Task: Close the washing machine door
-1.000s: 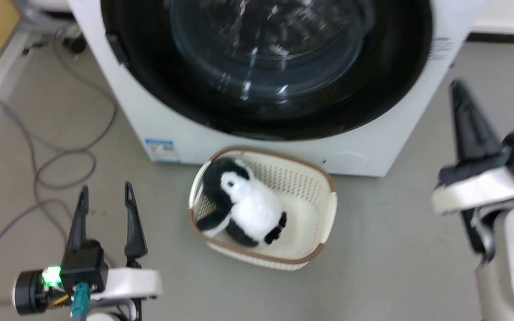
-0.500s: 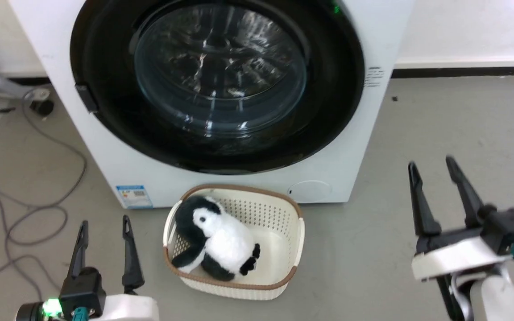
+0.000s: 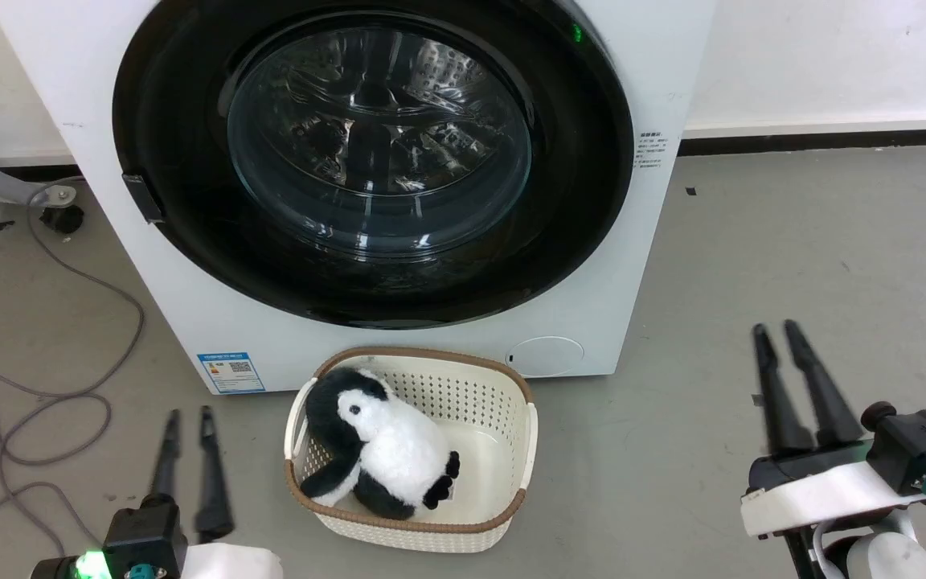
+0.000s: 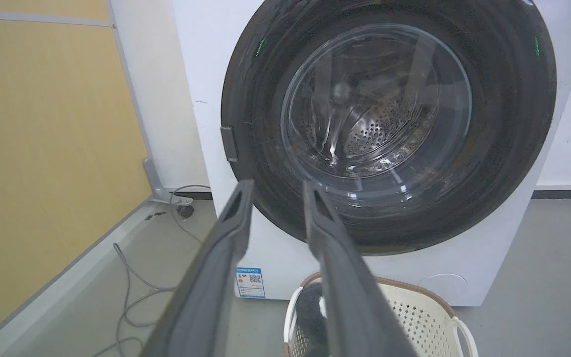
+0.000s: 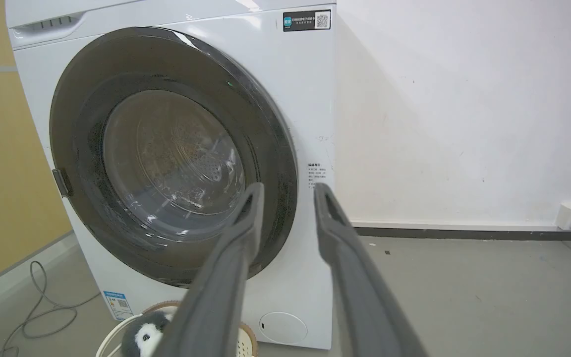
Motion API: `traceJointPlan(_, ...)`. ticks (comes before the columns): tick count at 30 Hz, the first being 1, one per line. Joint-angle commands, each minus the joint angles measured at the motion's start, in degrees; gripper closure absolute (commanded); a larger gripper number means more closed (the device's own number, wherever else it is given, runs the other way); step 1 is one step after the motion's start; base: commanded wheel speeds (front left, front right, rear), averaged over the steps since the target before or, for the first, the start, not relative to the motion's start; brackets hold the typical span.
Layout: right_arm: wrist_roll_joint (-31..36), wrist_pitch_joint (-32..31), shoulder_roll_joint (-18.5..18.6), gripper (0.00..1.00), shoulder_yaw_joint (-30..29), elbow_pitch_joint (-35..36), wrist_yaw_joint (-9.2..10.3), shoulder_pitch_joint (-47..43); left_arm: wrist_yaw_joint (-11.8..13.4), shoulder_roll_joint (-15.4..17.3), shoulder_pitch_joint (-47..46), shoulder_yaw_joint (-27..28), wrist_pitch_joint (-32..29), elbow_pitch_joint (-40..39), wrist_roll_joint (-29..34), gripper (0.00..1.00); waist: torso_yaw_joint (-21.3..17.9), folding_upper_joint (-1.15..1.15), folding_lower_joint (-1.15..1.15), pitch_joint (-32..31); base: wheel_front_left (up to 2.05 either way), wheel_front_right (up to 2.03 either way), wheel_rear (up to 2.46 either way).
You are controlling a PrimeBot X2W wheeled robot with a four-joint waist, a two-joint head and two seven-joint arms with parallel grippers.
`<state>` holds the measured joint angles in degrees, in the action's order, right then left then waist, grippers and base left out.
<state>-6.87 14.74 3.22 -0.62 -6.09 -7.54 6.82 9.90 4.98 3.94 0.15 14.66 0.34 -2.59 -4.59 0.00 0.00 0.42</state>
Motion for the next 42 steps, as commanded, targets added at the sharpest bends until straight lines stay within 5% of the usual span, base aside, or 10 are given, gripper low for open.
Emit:
traceJointPlan(1,0.03,-0.07,0.00,1.00,0.02,0.03,0.00,-0.03,-0.05,-0.02,-0.02,0.00,-0.07,0.01,0.00,1.00,0.02,0.00,0.00,0.00,0.00,0.00,0.00)
traceJointPlan(42,2.23,-4.79,-0.11,1.00,0.22,1.98,0.02,-2.21,-3.22,-0.69,-1.28,-0.05,-4.76,-0.10,0.83,1.00,1.49,0.00,0.00,-0.14,0.00,0.00,0.00)
